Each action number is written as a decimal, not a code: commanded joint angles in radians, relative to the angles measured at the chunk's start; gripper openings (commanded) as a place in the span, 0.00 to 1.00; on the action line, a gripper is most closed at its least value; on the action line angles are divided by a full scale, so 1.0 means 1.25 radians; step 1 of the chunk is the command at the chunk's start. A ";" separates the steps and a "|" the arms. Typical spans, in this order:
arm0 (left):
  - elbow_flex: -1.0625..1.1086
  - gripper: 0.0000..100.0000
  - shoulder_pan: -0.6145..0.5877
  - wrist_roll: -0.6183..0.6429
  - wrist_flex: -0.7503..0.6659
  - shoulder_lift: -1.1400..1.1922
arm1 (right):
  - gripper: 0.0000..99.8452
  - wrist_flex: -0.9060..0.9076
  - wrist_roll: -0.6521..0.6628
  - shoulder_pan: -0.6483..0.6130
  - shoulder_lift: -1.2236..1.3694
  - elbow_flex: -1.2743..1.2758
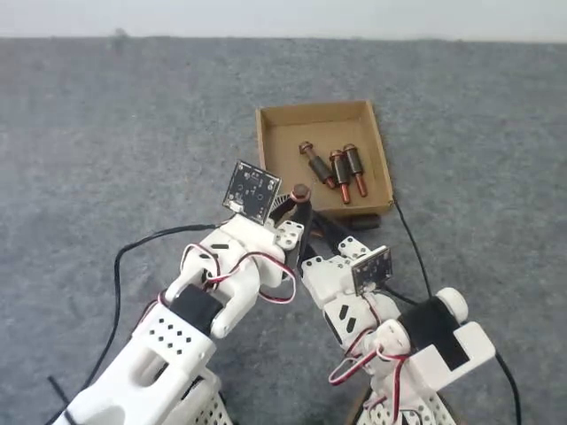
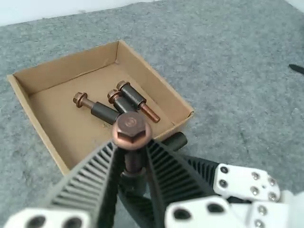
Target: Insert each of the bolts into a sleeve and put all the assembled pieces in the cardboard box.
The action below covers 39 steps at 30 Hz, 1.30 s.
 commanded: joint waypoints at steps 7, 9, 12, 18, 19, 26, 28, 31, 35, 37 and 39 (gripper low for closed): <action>0.099 0.01 -0.004 0.009 -0.071 -0.028 | 0.01 -0.020 0.012 0.002 -0.006 0.015; 0.142 0.01 -0.005 0.009 -0.126 -0.028 | 0.01 -0.020 0.012 0.002 -0.006 0.015; 0.199 0.01 -0.005 0.009 -0.215 -0.028 | 0.01 -0.020 0.012 0.002 -0.006 0.015; 0.241 0.02 -0.005 0.009 -0.291 -0.028 | 0.01 -0.020 0.014 0.002 -0.006 0.015; 0.241 0.02 -0.005 0.009 -0.292 -0.028 | 0.01 -0.020 0.014 0.002 -0.006 0.015; 0.239 0.02 -0.005 0.009 -0.292 -0.028 | 0.01 -0.020 0.014 0.002 -0.006 0.015; 0.238 0.02 -0.005 0.009 -0.292 -0.028 | 0.01 -0.020 0.014 0.002 -0.006 0.015; 0.238 0.02 -0.005 0.009 -0.292 -0.028 | 0.01 -0.020 0.014 0.002 -0.006 0.015; 0.238 0.05 -0.005 0.010 -0.292 -0.028 | 0.01 -0.020 0.014 0.002 -0.006 0.015; 0.240 0.10 -0.005 0.014 -0.292 -0.028 | 0.01 -0.020 0.014 0.002 -0.006 0.015; 0.241 0.14 -0.005 0.015 -0.290 -0.028 | 0.01 -0.020 0.014 0.002 -0.006 0.015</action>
